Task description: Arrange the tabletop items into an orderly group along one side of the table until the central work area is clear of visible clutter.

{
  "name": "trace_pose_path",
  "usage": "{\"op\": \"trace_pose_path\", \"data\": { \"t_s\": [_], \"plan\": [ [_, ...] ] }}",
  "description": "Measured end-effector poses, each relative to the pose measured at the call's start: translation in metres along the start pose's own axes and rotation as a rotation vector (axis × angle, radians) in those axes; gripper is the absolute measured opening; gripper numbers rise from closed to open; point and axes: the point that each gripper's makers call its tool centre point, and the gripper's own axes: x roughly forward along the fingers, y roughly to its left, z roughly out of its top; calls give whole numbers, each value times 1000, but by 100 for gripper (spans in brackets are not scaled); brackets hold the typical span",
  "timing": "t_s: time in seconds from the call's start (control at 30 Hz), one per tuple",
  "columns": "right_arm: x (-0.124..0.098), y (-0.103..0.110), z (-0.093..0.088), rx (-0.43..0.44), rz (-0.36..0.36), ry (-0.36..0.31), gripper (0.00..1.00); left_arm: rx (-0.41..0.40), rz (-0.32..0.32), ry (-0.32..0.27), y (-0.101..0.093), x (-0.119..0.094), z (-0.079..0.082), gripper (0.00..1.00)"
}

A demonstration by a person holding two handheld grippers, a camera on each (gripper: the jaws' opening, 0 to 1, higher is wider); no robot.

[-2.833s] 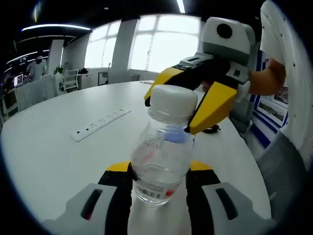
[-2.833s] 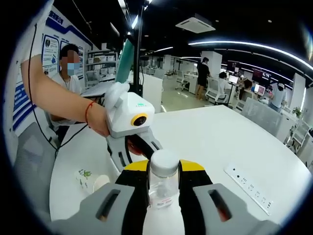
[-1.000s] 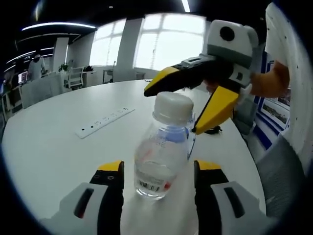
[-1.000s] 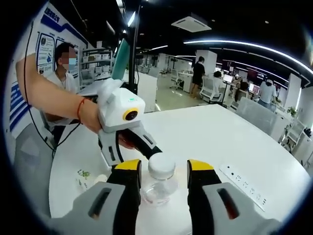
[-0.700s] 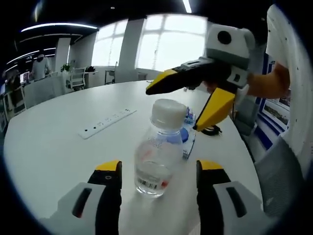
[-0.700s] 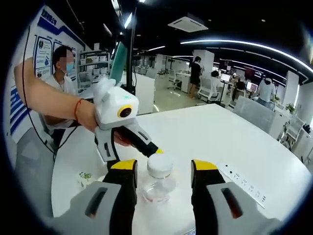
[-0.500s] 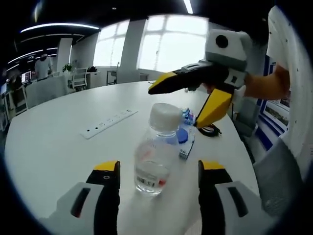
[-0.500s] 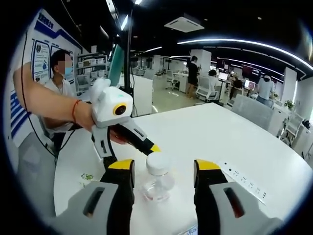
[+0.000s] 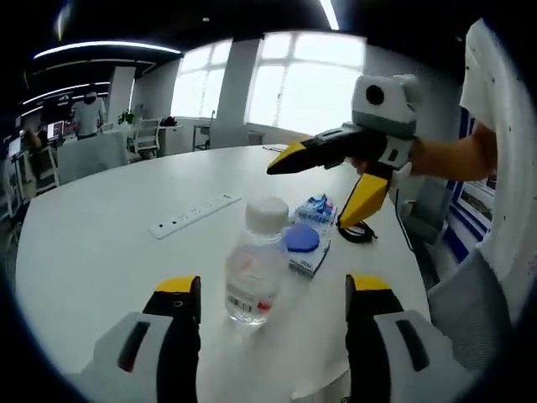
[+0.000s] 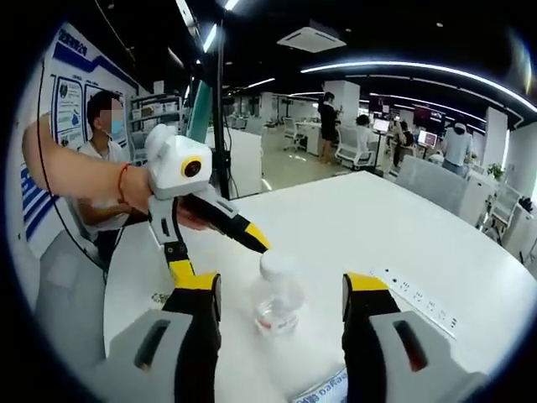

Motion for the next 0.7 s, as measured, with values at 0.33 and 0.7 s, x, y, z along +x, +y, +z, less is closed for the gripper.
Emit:
{"op": "trace_pose_path", "data": {
  "t_s": [0.33,0.7],
  "plan": [
    [-15,16,-13,20,28,27,61,-23,41,-14,-18,-27,0,73],
    [-26,41,-28,76,79,48,61,-57,99,-32,-37,-61,-6,74]
  ]
}}
